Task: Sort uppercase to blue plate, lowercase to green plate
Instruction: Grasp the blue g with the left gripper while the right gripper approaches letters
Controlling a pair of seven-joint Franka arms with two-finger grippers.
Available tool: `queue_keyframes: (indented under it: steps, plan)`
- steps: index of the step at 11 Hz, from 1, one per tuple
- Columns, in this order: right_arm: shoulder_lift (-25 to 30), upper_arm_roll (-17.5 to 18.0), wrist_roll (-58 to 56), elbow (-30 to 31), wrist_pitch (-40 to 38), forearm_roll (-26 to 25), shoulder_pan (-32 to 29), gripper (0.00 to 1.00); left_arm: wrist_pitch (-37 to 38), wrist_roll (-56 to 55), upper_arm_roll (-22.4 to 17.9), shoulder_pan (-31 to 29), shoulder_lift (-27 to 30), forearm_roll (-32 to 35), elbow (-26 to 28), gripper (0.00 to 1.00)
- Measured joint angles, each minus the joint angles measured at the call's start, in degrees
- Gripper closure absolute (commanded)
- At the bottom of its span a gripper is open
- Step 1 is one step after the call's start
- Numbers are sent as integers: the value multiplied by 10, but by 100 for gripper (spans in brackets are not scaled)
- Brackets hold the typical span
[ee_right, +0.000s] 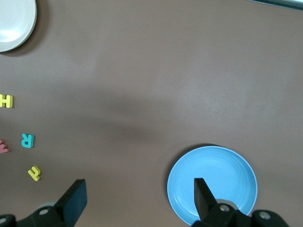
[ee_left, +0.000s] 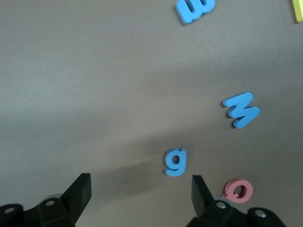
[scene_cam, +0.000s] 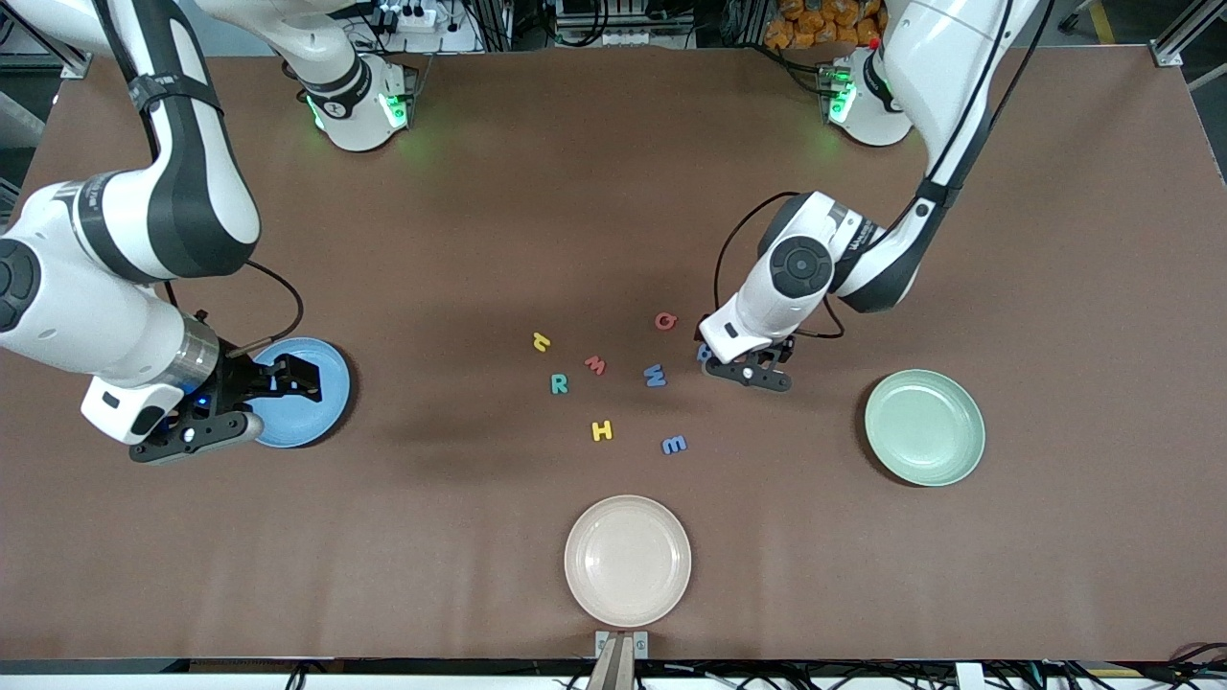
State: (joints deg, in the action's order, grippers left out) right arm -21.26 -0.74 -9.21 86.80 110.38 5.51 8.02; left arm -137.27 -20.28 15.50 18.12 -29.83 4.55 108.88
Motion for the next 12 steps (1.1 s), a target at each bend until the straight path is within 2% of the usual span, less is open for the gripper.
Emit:
queue_keyframes:
  steps: [4, 8, 12]
  plan:
    - [-42, 1, 0, 0, 20, 0, 27, 0, -13, -46, 0, 22, -35, 33, -10, 21]
    - [-84, 1, 5, -10, 48, 0, 66, 0, -14, -48, -1, 24, -59, 34, -28, 25]
    - [-121, 0, 14, -34, 55, 0, 70, 0, -15, -69, -1, 36, -67, 34, -30, 26]
